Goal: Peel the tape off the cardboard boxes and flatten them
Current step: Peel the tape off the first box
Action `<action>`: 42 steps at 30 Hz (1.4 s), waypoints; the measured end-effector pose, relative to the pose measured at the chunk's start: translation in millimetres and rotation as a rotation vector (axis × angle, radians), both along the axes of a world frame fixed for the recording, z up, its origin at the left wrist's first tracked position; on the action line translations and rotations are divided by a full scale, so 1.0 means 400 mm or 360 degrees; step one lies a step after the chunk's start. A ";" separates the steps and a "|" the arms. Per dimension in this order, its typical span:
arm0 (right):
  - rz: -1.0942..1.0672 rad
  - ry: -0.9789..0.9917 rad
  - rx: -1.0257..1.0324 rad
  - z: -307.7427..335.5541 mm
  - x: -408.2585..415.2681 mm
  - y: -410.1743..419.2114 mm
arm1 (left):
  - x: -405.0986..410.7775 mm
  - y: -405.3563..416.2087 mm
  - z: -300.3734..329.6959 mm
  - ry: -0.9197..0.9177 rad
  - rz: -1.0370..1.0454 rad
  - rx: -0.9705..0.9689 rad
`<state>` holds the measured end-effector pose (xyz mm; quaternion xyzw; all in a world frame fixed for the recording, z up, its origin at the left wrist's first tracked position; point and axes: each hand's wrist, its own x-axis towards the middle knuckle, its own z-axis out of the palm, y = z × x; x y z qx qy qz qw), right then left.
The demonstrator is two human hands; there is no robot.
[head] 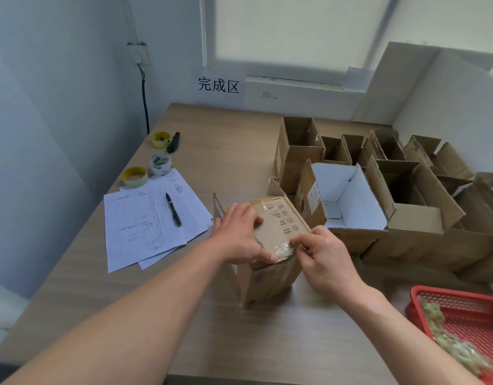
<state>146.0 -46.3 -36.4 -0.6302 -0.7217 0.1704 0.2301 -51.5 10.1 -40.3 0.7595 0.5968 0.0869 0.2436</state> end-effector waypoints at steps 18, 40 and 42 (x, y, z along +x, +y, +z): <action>-0.0016 0.0431 -0.0139 0.013 0.007 -0.007 | -0.006 0.010 -0.009 -0.0010 -0.0043 0.0004; 0.0345 0.0043 -0.0057 -0.007 -0.007 0.002 | -0.018 0.018 -0.028 -0.0035 -0.0092 -0.0001; 0.0356 0.0106 0.0013 -0.012 -0.002 -0.001 | -0.020 0.017 -0.030 -0.0034 -0.0098 0.0003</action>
